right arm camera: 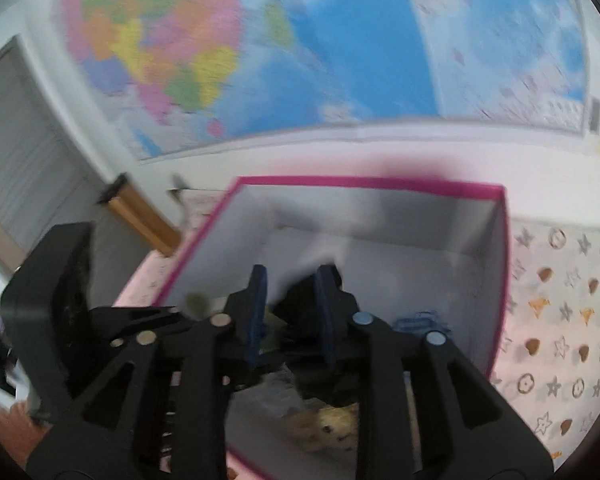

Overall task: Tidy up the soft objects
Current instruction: 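Carry the black item into the pink box and open the right gripper, then move the left tool toward the clear plastic packet on the sheet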

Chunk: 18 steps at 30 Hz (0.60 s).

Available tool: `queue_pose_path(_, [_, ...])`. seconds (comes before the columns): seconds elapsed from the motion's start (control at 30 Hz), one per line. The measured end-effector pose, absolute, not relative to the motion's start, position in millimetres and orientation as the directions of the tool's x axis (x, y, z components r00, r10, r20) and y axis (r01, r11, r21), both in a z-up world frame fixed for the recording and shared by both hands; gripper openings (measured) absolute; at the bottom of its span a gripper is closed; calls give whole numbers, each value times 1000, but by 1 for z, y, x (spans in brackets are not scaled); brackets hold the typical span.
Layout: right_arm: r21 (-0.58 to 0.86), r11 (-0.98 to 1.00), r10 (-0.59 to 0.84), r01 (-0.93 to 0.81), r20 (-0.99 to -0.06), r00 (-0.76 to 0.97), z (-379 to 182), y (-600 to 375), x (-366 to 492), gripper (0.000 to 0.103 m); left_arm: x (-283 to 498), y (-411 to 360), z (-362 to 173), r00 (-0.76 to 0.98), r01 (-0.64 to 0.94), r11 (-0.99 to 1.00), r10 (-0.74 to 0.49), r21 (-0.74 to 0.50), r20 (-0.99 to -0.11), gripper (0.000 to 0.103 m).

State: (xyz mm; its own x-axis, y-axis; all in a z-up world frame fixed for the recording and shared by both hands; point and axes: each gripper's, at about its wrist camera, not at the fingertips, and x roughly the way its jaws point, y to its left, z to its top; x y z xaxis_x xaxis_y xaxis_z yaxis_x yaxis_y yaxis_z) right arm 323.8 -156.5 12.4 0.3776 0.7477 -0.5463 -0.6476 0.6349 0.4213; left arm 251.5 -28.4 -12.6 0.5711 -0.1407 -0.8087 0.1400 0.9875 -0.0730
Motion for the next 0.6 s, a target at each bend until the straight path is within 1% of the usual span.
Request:
queue_pose_path(0.07, [411,668,720,-621,-569,397,7,-159,328,37,255,-26,-20,556,118,991,-118,-62,-823,25])
queue_pose_path(0.33, [405,666,714,-627,-591,376,-3,-177,308,37,234,-13,-21,584,155,984,-167,-93,-794,27])
queue_pose_path(0.53, [441,625,757,-644,-542,364,2,-198,282,38,195,-7,-4,634,206,968,-243,-143,-734,31])
queue_pose_path(0.6, [446,606,775,-659,-519,361,5,-206,266,40,184,-9,4,652,231,960,-272,-156,-708,35])
